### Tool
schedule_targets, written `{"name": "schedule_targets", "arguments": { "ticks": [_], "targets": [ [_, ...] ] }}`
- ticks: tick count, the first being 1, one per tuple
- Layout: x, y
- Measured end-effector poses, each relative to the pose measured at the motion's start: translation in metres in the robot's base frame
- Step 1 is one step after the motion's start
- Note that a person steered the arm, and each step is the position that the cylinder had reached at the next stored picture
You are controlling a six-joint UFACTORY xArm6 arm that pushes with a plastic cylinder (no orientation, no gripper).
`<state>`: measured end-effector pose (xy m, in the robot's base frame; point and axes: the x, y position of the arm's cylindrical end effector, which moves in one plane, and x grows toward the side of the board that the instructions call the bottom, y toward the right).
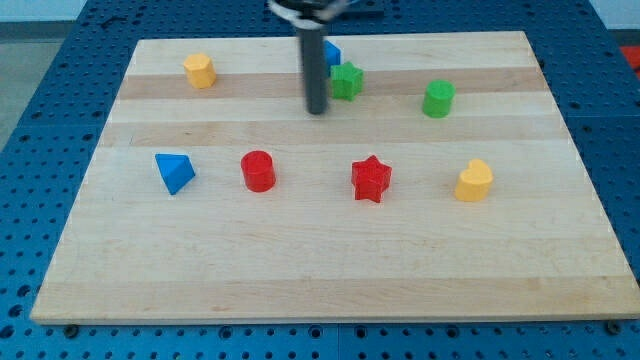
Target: Push the green circle a bit up
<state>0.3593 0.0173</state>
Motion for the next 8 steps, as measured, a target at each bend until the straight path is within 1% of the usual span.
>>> {"name": "schedule_targets", "arguments": {
  "ticks": [1,2,3,4,5,6,7,8],
  "targets": [
    [0.016,0.041],
    [0.020,0.066],
    [0.023,0.114],
    [0.000,0.116],
    [-0.045,0.128],
    [-0.046,0.128],
    [-0.069,0.159],
    [-0.071,0.166]
  ]
}}
